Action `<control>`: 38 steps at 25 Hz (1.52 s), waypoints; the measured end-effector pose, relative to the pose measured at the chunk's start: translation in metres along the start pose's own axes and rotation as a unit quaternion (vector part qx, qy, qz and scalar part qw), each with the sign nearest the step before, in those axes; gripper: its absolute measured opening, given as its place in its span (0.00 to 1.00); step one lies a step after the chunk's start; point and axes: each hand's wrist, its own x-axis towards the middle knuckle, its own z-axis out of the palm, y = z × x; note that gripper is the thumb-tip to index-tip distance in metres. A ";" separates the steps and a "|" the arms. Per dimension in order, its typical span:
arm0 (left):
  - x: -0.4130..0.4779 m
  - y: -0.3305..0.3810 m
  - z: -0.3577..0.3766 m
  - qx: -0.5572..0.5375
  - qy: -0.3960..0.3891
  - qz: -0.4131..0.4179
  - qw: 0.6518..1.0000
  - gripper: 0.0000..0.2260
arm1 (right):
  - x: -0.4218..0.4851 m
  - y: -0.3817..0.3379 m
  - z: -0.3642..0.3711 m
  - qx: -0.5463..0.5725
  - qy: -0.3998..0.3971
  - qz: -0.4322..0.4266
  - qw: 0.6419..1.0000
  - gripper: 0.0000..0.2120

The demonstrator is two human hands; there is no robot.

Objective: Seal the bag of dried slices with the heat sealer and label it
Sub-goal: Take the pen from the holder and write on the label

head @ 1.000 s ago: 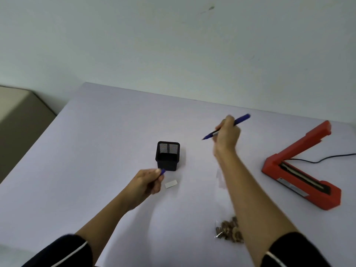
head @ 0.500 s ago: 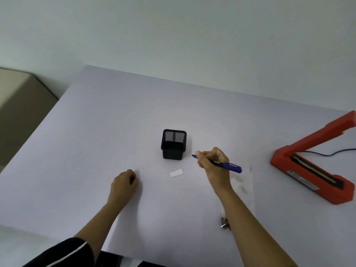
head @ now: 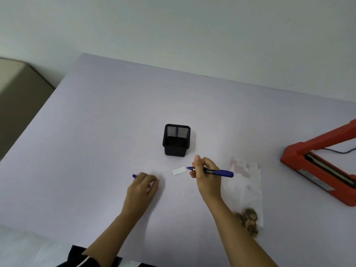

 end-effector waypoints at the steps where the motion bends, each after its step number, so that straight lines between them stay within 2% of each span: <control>1: 0.005 -0.002 0.010 -0.008 -0.028 0.017 0.999 0.11 | 0.000 0.006 0.003 -0.013 -0.002 -0.002 1.000 0.16; 5: 0.032 -0.001 0.039 -0.017 -0.100 0.027 0.994 0.12 | 0.005 0.022 0.014 -0.051 0.009 -0.021 0.998 0.15; 7: 0.038 0.000 0.046 -0.019 -0.102 0.031 0.994 0.14 | 0.008 0.026 0.019 -0.060 0.008 -0.026 0.998 0.15; 14: 0.043 0.007 0.050 -0.038 -0.077 0.022 0.996 0.10 | 0.016 0.036 0.028 -0.071 -0.008 -0.012 0.997 0.13; 21: 0.045 0.011 0.052 -0.072 -0.060 -0.024 0.995 0.06 | 0.017 0.041 0.029 -0.091 -0.015 -0.017 0.996 0.14; 24: 0.042 0.010 0.050 -0.079 -0.059 0.010 0.995 0.06 | 0.017 0.046 0.029 -0.094 -0.008 -0.032 0.995 0.14; 28: 0.034 -0.004 0.045 -0.089 -0.067 0.030 0.993 0.14 | 0.014 0.059 0.032 -0.084 0.013 -0.064 0.994 0.16; 34: 0.025 -0.018 0.057 -0.001 0.006 0.085 0.996 0.12 | 0.017 0.083 0.035 -0.070 0.023 -0.087 0.993 0.17; 38: 0.025 -0.021 0.061 0.006 0.024 0.093 0.995 0.11 | 0.020 0.090 0.036 -0.078 0.013 -0.145 0.986 0.15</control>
